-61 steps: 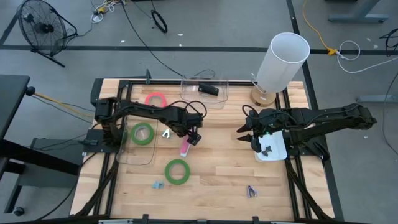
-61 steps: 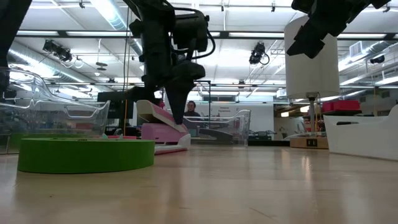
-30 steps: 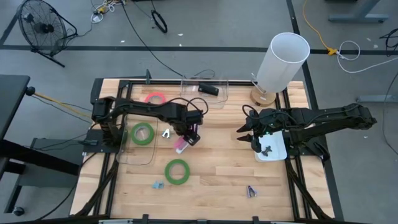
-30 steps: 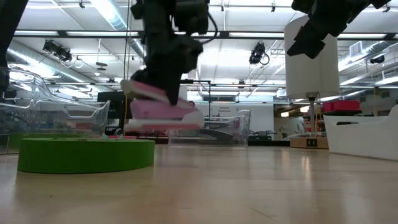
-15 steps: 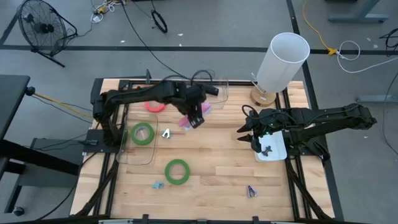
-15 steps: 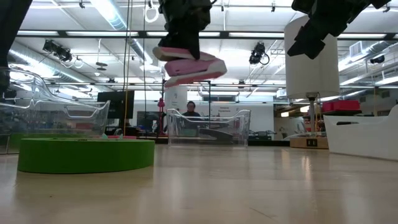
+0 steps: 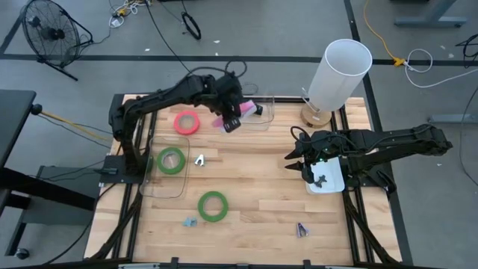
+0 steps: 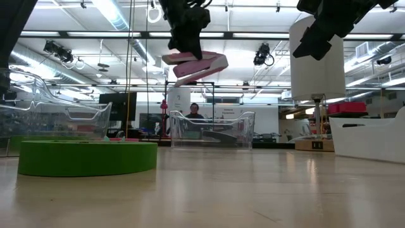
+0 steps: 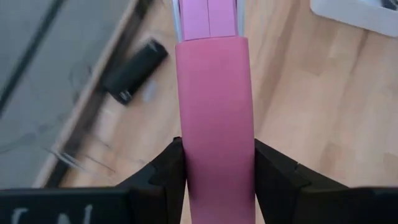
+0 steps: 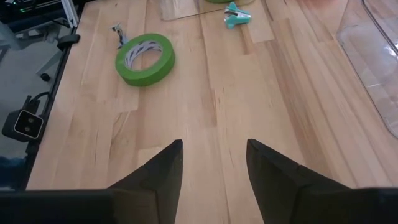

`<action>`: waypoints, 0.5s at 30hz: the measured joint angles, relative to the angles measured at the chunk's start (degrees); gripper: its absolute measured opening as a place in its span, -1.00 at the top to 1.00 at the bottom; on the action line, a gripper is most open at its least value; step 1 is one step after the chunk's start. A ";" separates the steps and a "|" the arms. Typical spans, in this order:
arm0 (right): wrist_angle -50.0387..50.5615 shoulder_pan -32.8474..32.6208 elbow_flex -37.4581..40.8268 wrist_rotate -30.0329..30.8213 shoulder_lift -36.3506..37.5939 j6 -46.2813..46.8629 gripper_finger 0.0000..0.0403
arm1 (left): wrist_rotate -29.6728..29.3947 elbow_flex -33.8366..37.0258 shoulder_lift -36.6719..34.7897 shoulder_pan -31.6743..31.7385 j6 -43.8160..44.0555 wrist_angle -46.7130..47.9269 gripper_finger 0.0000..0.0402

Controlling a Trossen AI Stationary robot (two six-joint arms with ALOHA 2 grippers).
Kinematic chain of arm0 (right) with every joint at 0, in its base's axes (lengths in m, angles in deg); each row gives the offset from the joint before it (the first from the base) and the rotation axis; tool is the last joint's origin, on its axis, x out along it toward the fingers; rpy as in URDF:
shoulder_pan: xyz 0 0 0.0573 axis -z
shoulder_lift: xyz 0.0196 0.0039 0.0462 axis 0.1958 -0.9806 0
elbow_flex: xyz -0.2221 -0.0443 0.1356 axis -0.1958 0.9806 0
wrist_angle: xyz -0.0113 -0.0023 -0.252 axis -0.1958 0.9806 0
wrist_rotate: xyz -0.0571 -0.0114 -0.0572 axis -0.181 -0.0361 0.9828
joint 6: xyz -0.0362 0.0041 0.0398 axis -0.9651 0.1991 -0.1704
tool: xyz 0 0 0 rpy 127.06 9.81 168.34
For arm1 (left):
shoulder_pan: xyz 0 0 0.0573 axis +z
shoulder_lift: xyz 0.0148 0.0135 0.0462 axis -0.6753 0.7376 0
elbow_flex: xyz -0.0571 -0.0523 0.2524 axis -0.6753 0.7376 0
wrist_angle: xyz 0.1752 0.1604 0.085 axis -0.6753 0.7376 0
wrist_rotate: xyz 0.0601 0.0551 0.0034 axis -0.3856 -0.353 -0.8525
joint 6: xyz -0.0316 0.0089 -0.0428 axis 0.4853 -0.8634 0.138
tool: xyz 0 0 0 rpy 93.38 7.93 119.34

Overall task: Pick and place Stapler, Stapler remover, tape
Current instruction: Put the pink stapler into the top transparent bin

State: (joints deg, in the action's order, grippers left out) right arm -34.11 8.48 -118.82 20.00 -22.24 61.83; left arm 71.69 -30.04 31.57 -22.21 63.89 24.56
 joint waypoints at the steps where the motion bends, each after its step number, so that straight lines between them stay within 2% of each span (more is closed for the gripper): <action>1: -0.02 0.00 0.00 0.01 0.00 0.00 0.13 | 0.03 0.00 0.08 0.57 -0.89 -1.41 0.24; 9: -0.02 0.00 0.00 0.00 0.00 0.00 0.13 | 1.81 0.00 0.20 3.79 -19.42 -8.86 0.24; 15: -0.02 0.00 0.00 0.02 0.00 0.00 0.13 | 4.26 -0.02 0.83 5.94 -23.26 -9.04 0.24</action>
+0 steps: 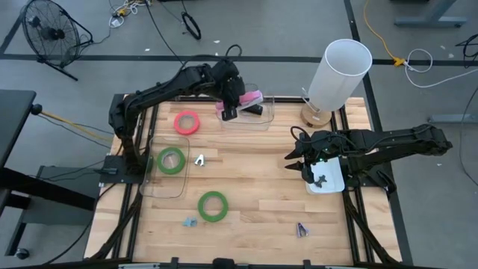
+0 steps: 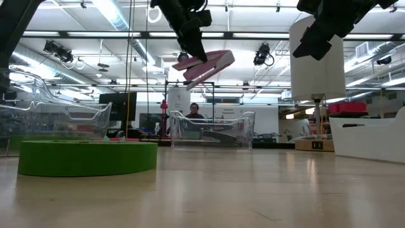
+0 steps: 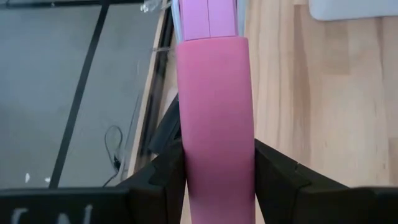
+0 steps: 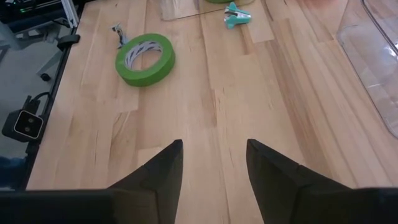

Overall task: Pick and place Stapler, Stapler remover, tape
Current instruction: Put the pink stapler into the top transparent bin

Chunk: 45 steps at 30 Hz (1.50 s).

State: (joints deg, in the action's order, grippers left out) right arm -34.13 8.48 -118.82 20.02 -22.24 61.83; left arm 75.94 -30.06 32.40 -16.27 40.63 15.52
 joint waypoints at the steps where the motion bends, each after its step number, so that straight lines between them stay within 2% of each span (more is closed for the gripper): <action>1: 0.00 0.00 0.00 0.00 0.00 0.08 0.13 | 0.05 0.00 0.27 0.31 -0.11 0.17 0.24; 9: -0.03 0.00 0.00 0.12 0.00 1.72 0.13 | 0.24 -0.02 2.57 1.28 -8.57 -0.62 0.24; 25: 0.53 0.00 0.00 0.15 -0.02 3.66 0.13 | 0.24 0.20 13.08 2.78 -11.01 -0.84 0.24; 31: 0.55 0.01 0.00 0.15 -0.02 4.33 0.13 | -0.37 0.22 15.28 3.61 -14.70 -1.05 0.24; 45: 0.50 0.02 0.00 0.17 -0.02 4.55 0.13 | 2.84 0.24 18.88 5.53 -14.57 -3.01 0.24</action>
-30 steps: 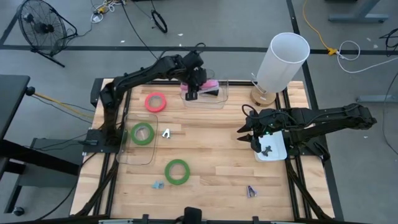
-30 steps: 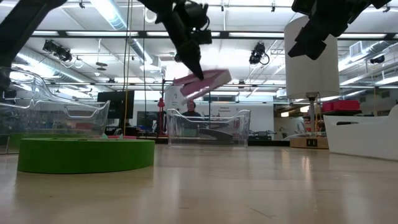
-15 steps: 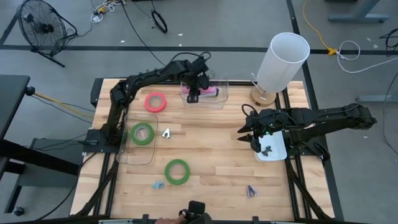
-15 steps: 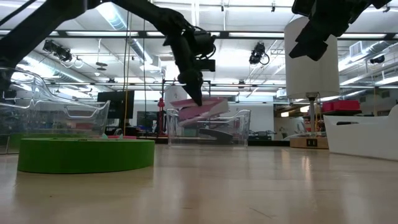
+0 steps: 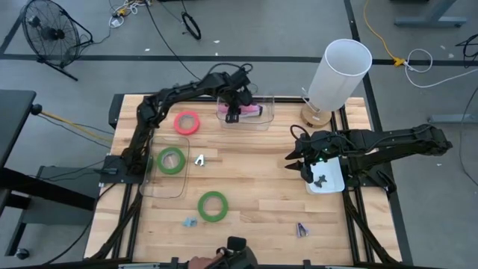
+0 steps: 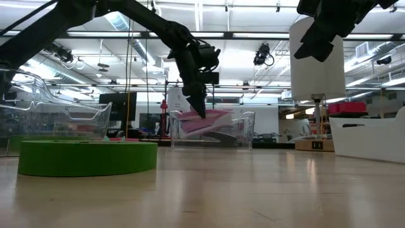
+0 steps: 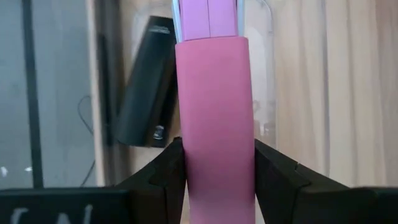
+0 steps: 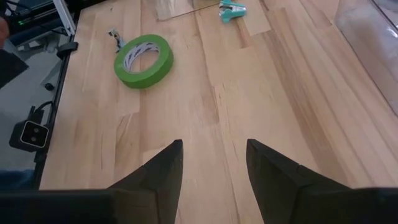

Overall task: Pick and place Stapler, Stapler remover, tape
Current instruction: Put the pink stapler into the top transparent bin

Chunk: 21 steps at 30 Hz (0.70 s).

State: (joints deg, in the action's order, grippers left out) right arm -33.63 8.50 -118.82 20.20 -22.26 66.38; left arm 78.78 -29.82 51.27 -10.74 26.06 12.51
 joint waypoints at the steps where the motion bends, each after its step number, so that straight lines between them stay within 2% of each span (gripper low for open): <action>1: 0.01 0.00 0.00 0.00 -0.02 0.00 0.13 | 0.14 0.00 0.31 -0.01 -0.01 -0.12 0.24; 12: 0.06 0.02 0.00 0.02 -0.02 0.00 0.13 | 0.85 -0.04 4.06 -0.05 0.02 -0.07 0.24; 21: 0.04 0.02 0.00 0.02 -0.02 -0.02 0.13 | 0.60 -0.02 4.16 -0.10 0.05 0.43 0.20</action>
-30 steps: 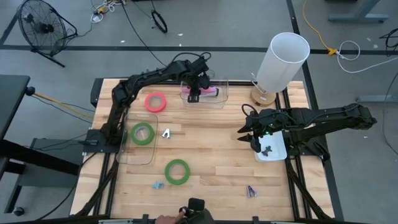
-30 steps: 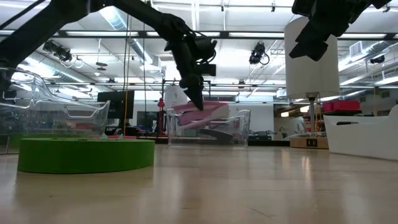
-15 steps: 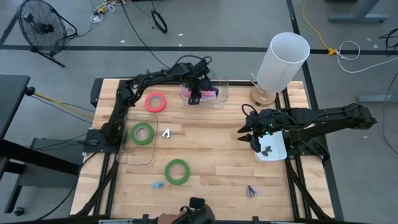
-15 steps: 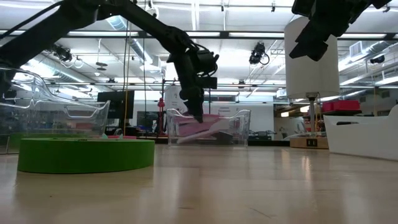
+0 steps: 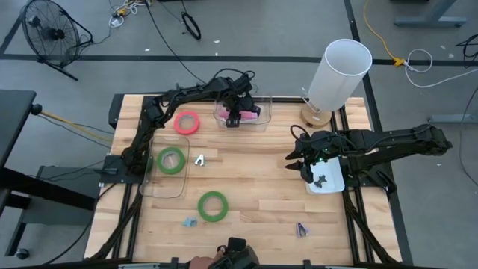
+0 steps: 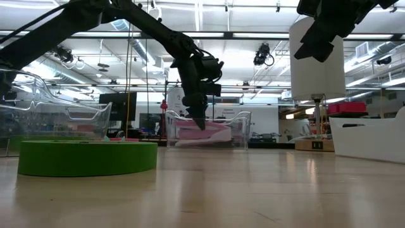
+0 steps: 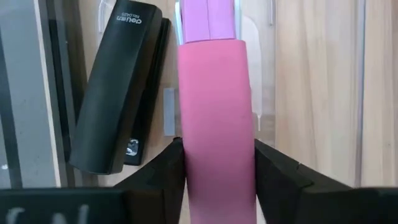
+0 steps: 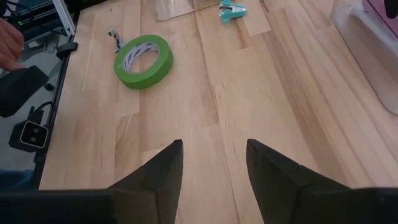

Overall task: Pick and place Stapler, Stapler remover, tape
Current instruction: Put the pink stapler into the top transparent bin, then put the purple staple remover into the white bin

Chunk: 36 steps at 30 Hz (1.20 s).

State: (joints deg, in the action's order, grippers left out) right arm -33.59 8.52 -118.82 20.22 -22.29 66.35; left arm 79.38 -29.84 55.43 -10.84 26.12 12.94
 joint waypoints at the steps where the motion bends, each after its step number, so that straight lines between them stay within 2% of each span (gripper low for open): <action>1: 0.00 0.00 0.00 0.00 0.00 0.00 0.13 | -0.06 0.00 0.00 0.00 0.00 -0.19 0.12; 7: 0.00 -0.02 0.00 0.00 0.00 0.00 0.13 | -0.86 0.00 0.00 -0.35 -0.05 -1.24 -0.35; 12: 0.00 -0.02 0.00 0.00 0.00 0.00 0.13 | -0.94 0.00 0.00 -0.41 0.54 -1.28 -0.49; 20: 0.00 -0.02 0.00 0.00 0.00 0.00 0.13 | -2.82 -2.12 -1.14 -0.39 4.55 1.44 -0.48; 28: 0.02 -0.02 0.00 0.00 0.00 -0.01 0.13 | -4.21 -12.68 -1.29 -1.78 8.31 9.45 -0.40; 36: 0.44 -0.02 0.00 -0.01 0.00 -0.02 0.13 | -3.58 -24.94 -1.31 -5.59 10.86 16.57 -0.20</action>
State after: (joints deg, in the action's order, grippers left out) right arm -33.15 8.50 -118.82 20.21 -22.29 66.33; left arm 75.80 -54.78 54.12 -16.43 36.97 29.51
